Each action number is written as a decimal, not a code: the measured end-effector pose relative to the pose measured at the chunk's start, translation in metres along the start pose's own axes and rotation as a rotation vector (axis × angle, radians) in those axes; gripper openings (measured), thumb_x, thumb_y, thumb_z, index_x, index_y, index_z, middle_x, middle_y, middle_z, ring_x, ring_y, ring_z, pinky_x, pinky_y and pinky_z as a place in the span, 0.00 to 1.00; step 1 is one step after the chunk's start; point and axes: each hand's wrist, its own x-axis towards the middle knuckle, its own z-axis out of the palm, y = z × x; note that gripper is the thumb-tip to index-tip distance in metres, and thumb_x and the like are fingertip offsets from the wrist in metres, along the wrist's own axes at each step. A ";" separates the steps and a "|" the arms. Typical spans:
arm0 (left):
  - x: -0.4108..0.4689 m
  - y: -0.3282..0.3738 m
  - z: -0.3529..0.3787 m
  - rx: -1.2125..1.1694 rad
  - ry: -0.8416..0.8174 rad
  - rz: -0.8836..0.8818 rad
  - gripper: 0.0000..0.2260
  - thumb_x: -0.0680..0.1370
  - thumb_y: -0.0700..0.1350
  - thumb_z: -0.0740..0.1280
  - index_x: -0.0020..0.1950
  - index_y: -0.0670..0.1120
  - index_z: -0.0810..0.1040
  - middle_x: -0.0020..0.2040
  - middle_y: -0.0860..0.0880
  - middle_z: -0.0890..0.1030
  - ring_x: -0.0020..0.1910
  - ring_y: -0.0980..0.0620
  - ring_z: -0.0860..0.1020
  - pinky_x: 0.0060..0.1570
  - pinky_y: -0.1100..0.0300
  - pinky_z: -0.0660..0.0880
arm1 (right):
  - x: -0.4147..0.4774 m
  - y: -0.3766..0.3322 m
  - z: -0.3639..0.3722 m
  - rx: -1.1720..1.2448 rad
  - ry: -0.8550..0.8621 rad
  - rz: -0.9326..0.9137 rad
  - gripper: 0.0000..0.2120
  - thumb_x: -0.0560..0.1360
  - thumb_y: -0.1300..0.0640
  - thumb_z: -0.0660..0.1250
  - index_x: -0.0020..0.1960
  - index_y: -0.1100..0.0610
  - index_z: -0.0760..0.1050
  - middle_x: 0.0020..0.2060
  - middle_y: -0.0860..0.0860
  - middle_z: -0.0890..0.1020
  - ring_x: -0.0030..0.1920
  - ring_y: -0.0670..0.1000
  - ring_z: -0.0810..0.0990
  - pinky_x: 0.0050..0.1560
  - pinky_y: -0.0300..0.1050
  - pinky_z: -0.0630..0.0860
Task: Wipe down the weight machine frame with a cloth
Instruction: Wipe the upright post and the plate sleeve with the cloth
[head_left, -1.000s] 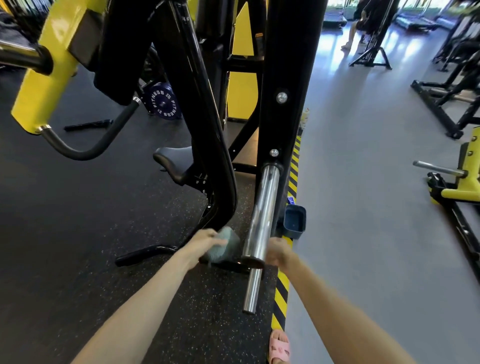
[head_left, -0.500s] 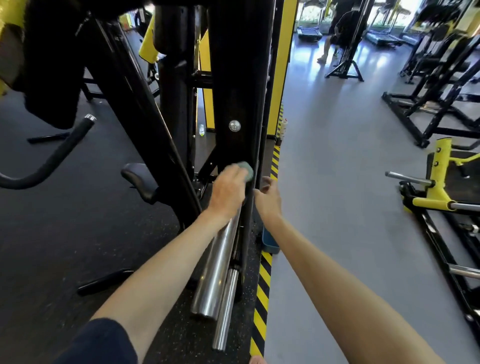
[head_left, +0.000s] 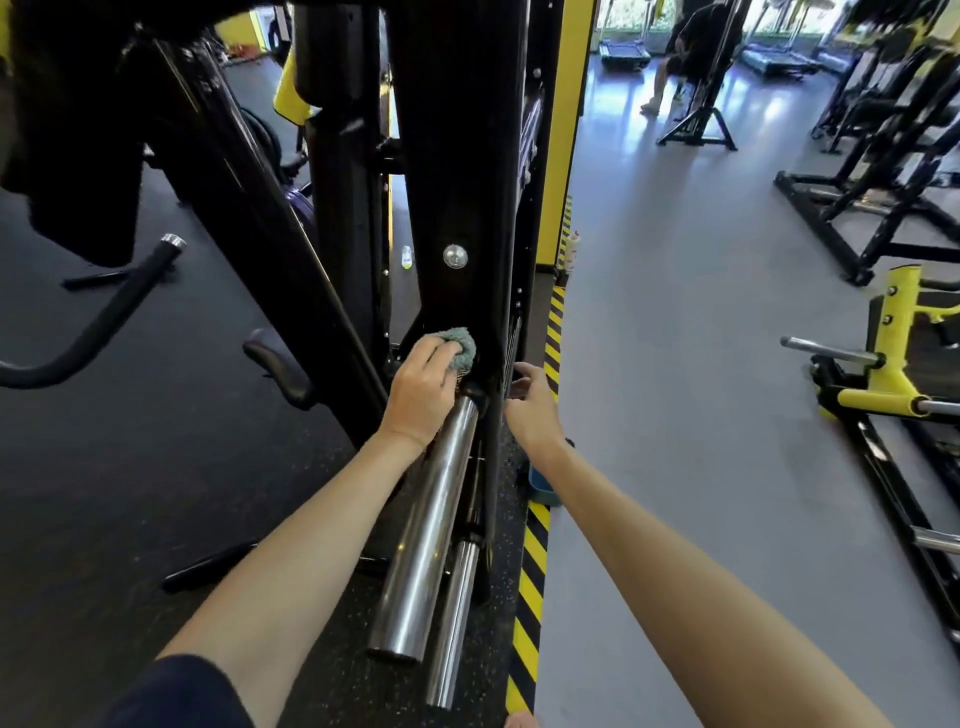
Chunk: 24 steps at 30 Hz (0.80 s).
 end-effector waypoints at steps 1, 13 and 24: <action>-0.002 -0.008 -0.009 -0.037 -0.069 -0.112 0.10 0.74 0.30 0.62 0.52 0.35 0.79 0.47 0.42 0.76 0.47 0.47 0.76 0.51 0.58 0.73 | -0.002 -0.001 -0.002 -0.003 0.002 0.018 0.26 0.76 0.70 0.61 0.72 0.57 0.62 0.54 0.51 0.75 0.42 0.42 0.74 0.35 0.31 0.69; 0.014 -0.010 -0.037 0.258 -0.224 0.255 0.08 0.68 0.28 0.68 0.44 0.39 0.79 0.42 0.44 0.77 0.39 0.45 0.76 0.36 0.55 0.74 | -0.032 0.012 0.003 -0.103 -0.048 0.083 0.22 0.76 0.67 0.61 0.68 0.55 0.66 0.46 0.47 0.77 0.42 0.47 0.76 0.42 0.44 0.74; -0.102 -0.046 0.021 0.166 -0.463 -0.704 0.11 0.76 0.40 0.63 0.33 0.47 0.72 0.34 0.49 0.74 0.36 0.49 0.74 0.37 0.58 0.69 | -0.008 0.084 -0.012 -0.244 -0.124 0.240 0.26 0.77 0.69 0.60 0.73 0.56 0.62 0.45 0.48 0.74 0.49 0.52 0.78 0.50 0.51 0.76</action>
